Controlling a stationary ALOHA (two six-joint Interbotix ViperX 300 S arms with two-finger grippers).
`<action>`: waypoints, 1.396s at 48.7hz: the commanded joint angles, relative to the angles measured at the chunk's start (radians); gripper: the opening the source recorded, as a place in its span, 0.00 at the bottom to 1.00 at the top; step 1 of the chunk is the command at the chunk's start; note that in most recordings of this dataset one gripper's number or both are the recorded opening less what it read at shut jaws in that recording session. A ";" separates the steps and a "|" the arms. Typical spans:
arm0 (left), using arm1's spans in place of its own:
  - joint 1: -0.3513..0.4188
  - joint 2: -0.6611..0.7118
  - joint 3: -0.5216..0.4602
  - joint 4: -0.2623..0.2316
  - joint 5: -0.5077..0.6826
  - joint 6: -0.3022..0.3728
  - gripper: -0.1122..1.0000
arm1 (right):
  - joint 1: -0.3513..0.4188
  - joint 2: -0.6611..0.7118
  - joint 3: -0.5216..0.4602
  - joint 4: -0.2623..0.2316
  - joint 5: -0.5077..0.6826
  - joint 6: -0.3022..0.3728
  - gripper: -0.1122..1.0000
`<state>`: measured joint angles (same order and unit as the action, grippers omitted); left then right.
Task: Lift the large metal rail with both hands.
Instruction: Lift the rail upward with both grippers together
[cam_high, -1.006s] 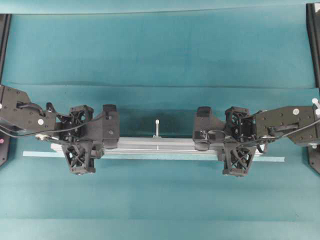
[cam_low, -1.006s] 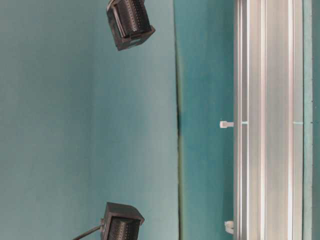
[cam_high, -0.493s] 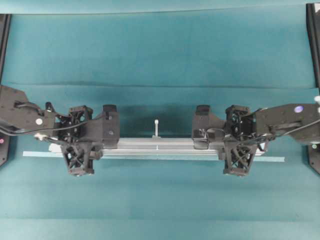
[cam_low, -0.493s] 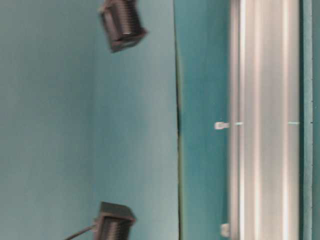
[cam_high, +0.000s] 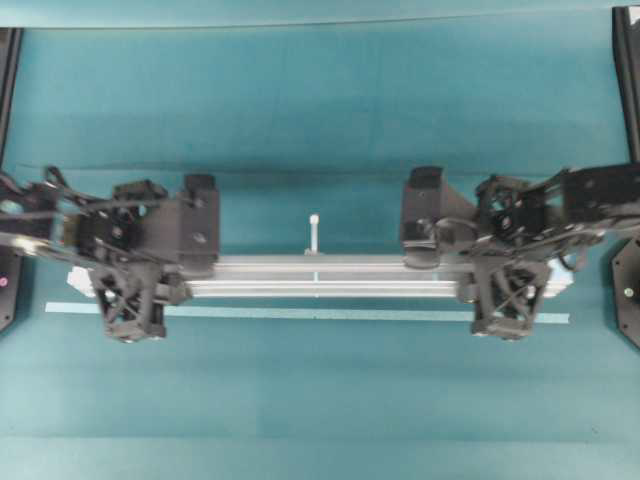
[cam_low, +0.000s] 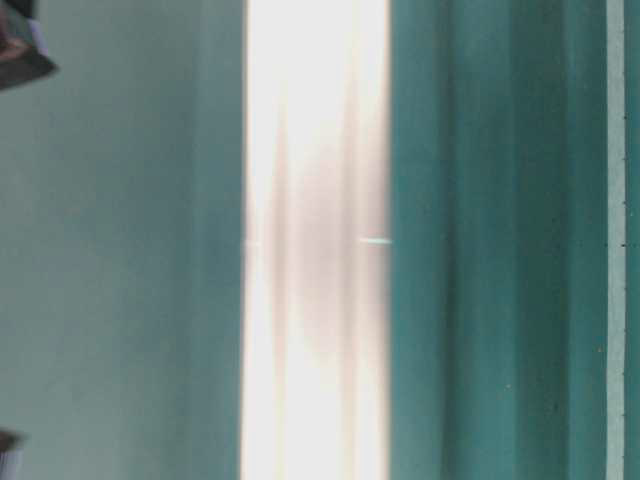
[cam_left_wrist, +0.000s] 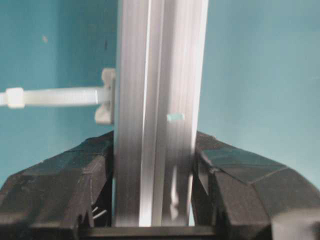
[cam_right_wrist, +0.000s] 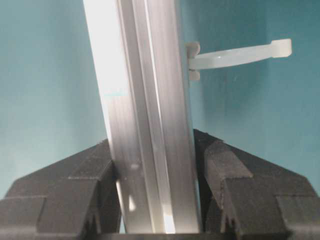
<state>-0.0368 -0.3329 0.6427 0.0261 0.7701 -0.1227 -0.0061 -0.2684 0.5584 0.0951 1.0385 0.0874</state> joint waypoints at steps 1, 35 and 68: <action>0.005 -0.064 -0.061 0.003 0.035 -0.003 0.43 | -0.002 -0.035 -0.051 0.011 0.064 0.017 0.46; 0.005 -0.123 -0.305 0.003 0.298 -0.008 0.43 | 0.005 -0.044 -0.373 0.048 0.403 0.034 0.46; 0.002 -0.112 -0.535 0.003 0.457 -0.011 0.43 | 0.031 -0.026 -0.652 0.044 0.597 0.150 0.46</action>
<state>-0.0414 -0.4341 0.1703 0.0215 1.2118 -0.1227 0.0153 -0.2899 -0.0245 0.1289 1.6260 0.2010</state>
